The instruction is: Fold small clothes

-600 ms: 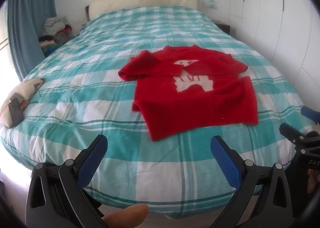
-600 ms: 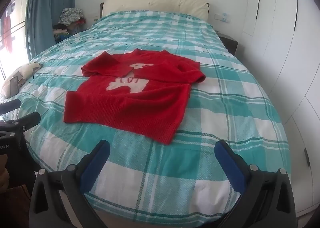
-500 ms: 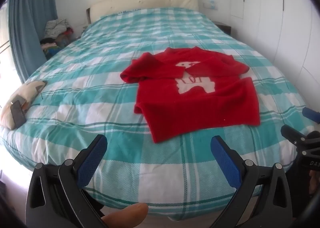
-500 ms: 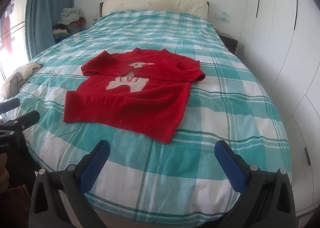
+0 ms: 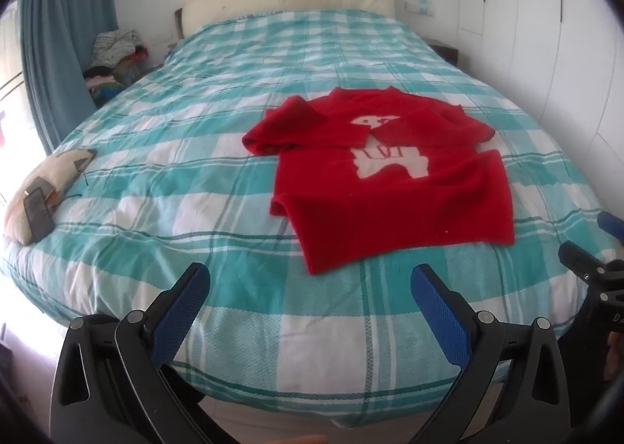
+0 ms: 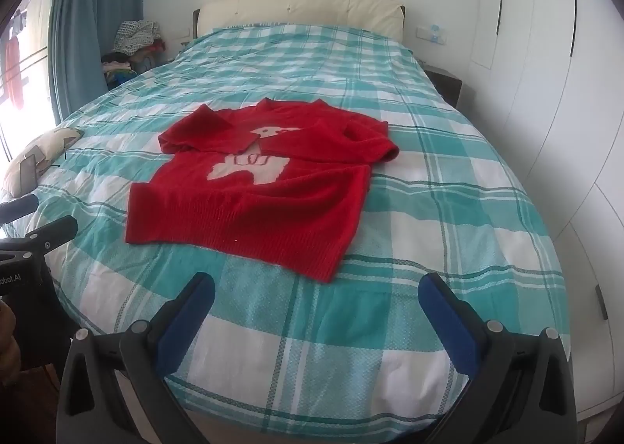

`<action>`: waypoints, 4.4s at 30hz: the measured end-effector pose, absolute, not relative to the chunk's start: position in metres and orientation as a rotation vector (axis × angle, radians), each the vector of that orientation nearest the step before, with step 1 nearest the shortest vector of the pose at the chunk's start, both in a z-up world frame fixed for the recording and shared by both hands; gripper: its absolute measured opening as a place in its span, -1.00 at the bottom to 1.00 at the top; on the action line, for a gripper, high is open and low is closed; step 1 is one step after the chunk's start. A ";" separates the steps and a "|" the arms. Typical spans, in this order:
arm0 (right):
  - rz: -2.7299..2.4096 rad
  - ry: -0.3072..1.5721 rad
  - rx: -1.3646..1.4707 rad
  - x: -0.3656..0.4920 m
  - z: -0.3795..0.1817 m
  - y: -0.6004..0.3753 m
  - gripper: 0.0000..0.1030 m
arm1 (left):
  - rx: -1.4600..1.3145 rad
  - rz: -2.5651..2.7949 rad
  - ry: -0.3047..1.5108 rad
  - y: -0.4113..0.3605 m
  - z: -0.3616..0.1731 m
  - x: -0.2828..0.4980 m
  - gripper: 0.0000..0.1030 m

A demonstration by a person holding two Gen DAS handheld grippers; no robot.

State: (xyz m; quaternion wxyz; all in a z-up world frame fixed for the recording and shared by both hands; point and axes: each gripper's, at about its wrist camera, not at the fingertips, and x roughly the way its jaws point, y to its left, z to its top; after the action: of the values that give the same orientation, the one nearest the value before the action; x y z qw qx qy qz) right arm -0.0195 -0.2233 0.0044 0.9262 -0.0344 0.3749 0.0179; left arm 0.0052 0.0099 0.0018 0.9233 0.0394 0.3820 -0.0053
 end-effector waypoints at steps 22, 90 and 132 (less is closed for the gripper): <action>0.033 0.784 -0.056 -0.017 0.000 -0.223 1.00 | 0.038 -0.020 0.810 0.015 -0.004 0.006 1.00; 0.181 1.177 0.108 0.042 -0.118 -0.292 -0.95 | 0.008 -0.213 1.079 0.063 -0.109 0.056 -0.95; 0.169 1.159 0.171 0.017 -0.110 -0.286 -0.23 | -0.005 -0.211 1.030 0.060 -0.099 0.038 -0.45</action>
State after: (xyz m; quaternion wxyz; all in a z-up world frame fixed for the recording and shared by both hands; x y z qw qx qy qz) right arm 0.0170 -0.2862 -0.1098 0.8299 0.0807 0.5463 0.0798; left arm 0.0381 0.0597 -0.0987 0.8650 -0.0022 0.4915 -0.1007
